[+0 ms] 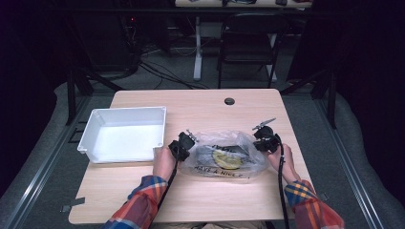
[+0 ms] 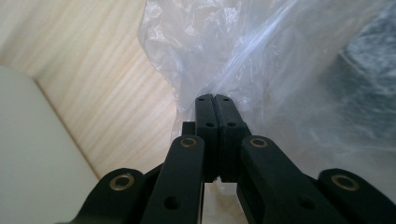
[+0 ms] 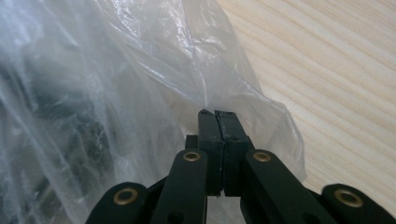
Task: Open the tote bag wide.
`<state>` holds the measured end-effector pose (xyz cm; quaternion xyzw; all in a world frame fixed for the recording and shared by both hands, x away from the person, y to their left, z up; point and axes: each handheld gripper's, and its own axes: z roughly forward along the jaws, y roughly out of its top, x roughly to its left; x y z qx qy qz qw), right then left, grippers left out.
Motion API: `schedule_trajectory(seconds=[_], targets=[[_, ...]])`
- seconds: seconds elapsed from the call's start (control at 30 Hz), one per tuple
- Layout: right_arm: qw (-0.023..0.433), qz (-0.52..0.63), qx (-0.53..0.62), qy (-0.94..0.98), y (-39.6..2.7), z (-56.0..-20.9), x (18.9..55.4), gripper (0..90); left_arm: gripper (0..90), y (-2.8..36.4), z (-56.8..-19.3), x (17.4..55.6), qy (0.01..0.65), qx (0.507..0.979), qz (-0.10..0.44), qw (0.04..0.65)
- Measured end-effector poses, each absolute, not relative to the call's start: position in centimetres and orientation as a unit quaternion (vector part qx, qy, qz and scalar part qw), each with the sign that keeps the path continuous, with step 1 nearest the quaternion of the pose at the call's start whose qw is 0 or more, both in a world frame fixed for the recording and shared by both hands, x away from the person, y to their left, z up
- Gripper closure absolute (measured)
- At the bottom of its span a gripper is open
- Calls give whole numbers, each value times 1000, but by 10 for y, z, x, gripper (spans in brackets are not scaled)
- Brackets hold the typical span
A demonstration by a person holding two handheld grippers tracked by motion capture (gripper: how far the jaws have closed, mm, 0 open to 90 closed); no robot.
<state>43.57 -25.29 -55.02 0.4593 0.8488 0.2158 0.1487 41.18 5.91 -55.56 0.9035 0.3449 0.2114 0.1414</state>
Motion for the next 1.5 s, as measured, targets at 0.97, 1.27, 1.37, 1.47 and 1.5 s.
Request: schedule_trajectory(seconds=[0.97,1.27,1.37,1.47,1.5], targets=[[128,208,455,856,-259,-549,432,900,531,51,-516,371,296,921,119,224],[134,209,458,854,-260,-551,433,900,897,54,-527,366,274,933,107,208],[137,206,462,852,-261,-550,433,900,898,54,-531,363,259,942,83,195],[140,205,465,850,-263,-551,434,900,898,55,-539,359,246,952,62,174],[143,205,466,848,-263,-552,434,900,897,55,-541,358,243,954,50,166]])
